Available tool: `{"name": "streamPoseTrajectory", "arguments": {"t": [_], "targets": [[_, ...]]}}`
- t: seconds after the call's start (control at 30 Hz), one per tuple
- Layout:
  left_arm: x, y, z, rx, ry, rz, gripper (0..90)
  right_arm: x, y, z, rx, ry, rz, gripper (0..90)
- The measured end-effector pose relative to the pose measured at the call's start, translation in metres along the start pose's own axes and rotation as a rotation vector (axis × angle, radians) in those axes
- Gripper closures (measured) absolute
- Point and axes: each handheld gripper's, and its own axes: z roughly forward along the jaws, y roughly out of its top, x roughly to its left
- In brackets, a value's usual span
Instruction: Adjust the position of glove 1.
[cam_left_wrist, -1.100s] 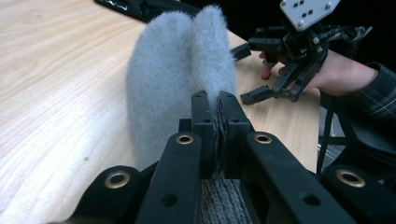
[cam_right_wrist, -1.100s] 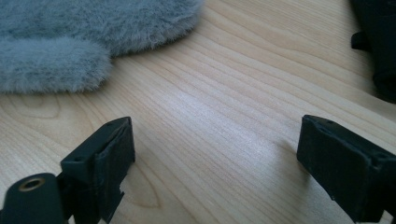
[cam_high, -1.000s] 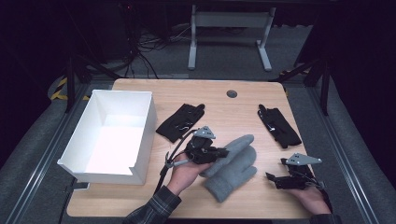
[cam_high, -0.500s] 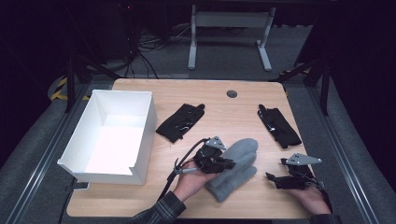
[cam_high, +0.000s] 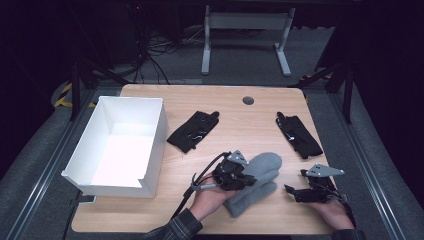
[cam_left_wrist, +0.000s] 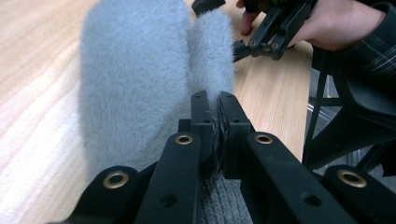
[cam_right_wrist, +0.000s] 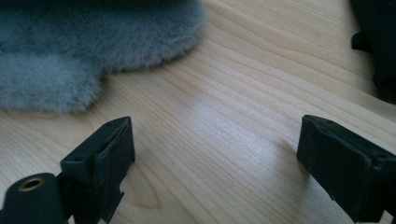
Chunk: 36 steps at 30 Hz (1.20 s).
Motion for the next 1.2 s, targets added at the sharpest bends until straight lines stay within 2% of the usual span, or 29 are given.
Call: {"name": "streamPoseTrajectory", "arguments": {"t": [0.2, 0.4, 0.43, 0.5, 0.57, 0.67, 0.7, 0.73, 0.77, 0.83, 0.9, 0.93, 1.0, 1.03, 1.1, 1.2], "targets": [[-0.005, 0.004, -0.001, -0.009, -0.002, -0.003, 87.2, 0.0, 0.0, 0.0, 0.0, 0.001, -0.001, 11.5], [-0.009, 0.002, 0.009, 0.039, -0.03, 0.003, 85.4, 0.0, 0.0, 0.0, 0.0, 0.001, -0.001, 11.5], [-0.008, 0.001, 0.01, 0.045, -0.037, -0.004, 82.6, 0.0, 0.0, 0.0, 0.0, 0.001, -0.001, 11.5], [-0.007, 0.0, 0.012, 0.04, -0.049, -0.007, 68.6, 0.0, 0.0, 0.0, 0.001, 0.001, -0.001, 11.5], [-0.007, 0.002, 0.008, 0.025, -0.037, -0.003, 60.7, 0.0, 0.0, 0.0, 0.0, -0.001, 0.002, 12.5], [-0.005, 0.002, -0.001, 0.008, -0.022, 0.008, 61.4, 0.002, 0.003, -0.003, 0.003, 0.014, -0.011, 26.9], [-0.004, 0.001, -0.004, 0.009, -0.012, 0.011, 65.3, 0.004, 0.005, -0.005, -0.009, 0.017, -0.015, 33.7], [-0.004, 0.001, -0.004, 0.009, -0.012, 0.011, 71.3, 0.004, 0.005, -0.005, -0.009, 0.017, -0.015, 33.7], [-0.003, -0.003, -0.008, 0.011, -0.012, 0.007, 71.3, 0.005, 0.007, -0.007, -0.019, 0.023, -0.019, 42.4], [-0.005, -0.01, -0.014, 0.002, -0.019, -0.002, 81.9, 0.007, 0.013, -0.012, -0.035, 0.012, -0.023, 58.7], [-0.006, -0.016, -0.018, 0.004, -0.02, -0.003, 87.1, 0.008, 0.017, -0.016, -0.046, 0.03, -0.015, 72.7], [-0.007, -0.019, -0.019, 0.006, -0.025, -0.005, 88.3, 0.008, 0.019, -0.016, -0.042, 0.028, -0.014, 76.9], [-0.006, -0.025, -0.018, 0.029, -0.023, -0.008, 88.9, 0.007, 0.025, -0.012, -0.027, 0.029, -0.008, 82.5], [-0.006, -0.025, -0.018, 0.029, -0.023, -0.008, 88.9, 0.007, 0.025, -0.012, -0.027, 0.029, -0.008, 82.5], [-0.001, -0.033, -0.012, 0.042, -0.019, -0.027, 89.3, 0.003, 0.032, -0.002, -0.01, 0.025, -0.001, 86.5], [0.006, -0.037, -0.012, 0.059, 0.004, -0.032, 89.7, 0.002, 0.038, 0.008, 0.003, 0.048, 0.001, 88.5]]}}
